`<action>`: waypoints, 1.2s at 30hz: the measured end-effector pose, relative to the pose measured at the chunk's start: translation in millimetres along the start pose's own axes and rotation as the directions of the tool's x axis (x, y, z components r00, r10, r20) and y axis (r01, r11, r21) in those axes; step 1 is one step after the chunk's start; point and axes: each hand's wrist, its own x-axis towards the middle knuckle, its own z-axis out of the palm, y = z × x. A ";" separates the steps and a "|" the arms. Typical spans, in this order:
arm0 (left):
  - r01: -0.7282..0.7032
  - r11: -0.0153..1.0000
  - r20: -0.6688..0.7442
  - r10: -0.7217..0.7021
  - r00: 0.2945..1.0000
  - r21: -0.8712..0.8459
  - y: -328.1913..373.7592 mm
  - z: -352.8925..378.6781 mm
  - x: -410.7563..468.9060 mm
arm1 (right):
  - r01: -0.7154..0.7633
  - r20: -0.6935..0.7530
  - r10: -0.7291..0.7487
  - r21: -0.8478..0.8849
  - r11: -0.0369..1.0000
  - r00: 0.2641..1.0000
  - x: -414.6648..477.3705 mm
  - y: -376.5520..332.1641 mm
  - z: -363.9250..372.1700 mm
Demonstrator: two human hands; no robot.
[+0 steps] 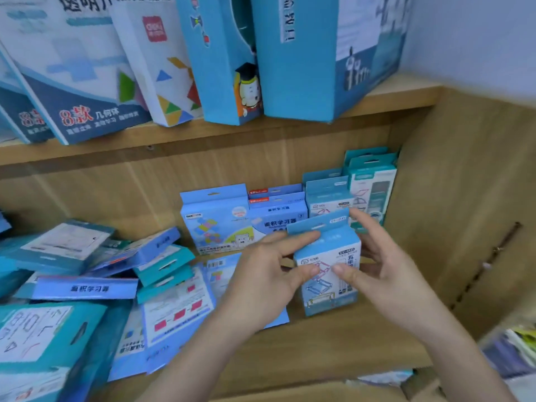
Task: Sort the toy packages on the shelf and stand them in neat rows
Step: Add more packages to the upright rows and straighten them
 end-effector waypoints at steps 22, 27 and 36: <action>0.126 0.988 -0.168 -0.140 0.976 -0.087 -50.0 67.1 63.0 | -0.213 -0.169 0.193 -0.106 0.971 0.966 56.9 58.7 -11.9; 0.161 0.987 -0.163 -0.161 0.974 -0.012 -60.5 83.0 63.4 | -0.206 -0.127 0.222 0.125 0.971 0.967 63.4 53.1 -11.6; 0.131 0.990 -0.240 -0.116 0.964 0.045 -61.9 96.1 70.7 | -0.188 -0.225 0.227 0.181 0.965 0.948 76.0 60.3 -14.1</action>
